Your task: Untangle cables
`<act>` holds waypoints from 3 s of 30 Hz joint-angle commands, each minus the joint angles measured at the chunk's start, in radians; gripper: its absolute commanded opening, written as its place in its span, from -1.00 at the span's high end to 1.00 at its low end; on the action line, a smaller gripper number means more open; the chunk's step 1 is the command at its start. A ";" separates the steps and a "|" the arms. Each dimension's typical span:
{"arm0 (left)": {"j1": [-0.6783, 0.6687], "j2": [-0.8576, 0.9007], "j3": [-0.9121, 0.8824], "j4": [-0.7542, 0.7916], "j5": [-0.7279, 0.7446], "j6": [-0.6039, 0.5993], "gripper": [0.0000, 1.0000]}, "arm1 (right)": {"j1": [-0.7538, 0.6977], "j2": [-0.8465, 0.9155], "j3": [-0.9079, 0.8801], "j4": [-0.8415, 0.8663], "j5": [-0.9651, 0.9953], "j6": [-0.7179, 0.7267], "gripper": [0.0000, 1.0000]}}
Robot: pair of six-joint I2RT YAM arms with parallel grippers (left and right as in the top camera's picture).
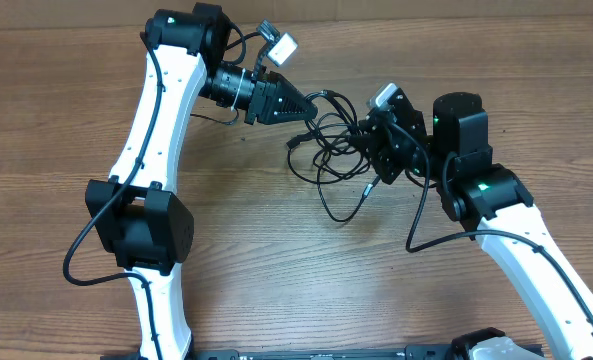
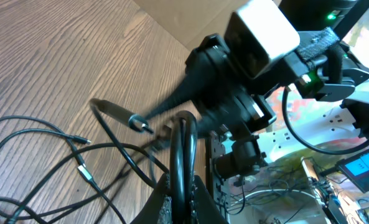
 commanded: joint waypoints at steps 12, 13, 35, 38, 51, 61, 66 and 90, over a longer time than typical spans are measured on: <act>-0.006 0.000 0.015 -0.002 0.028 0.005 0.91 | -0.003 0.004 -0.004 0.006 -0.034 0.009 0.92; -0.005 0.000 0.015 -0.002 0.028 0.005 0.91 | -0.003 0.004 -0.004 0.006 -0.044 0.009 0.92; 0.039 0.000 0.015 -0.003 0.036 0.005 0.91 | -0.003 0.005 -0.004 -0.171 -0.116 0.009 0.20; 0.039 0.000 0.015 -0.007 0.021 0.005 0.92 | -0.003 0.004 -0.004 -0.137 -0.116 0.009 -0.20; 0.038 0.000 0.015 -0.025 0.018 0.005 0.91 | -0.002 0.004 -0.004 0.058 -0.117 0.009 0.21; 0.036 0.000 0.015 -0.025 0.020 0.005 0.91 | -0.002 0.005 -0.004 0.060 -0.156 0.008 0.15; 0.026 0.000 0.015 -0.024 0.020 0.005 0.91 | -0.002 0.005 -0.004 0.060 -0.158 0.008 0.73; 0.019 0.000 0.015 -0.022 0.021 0.005 0.91 | -0.002 0.005 -0.004 0.007 -0.158 0.009 0.92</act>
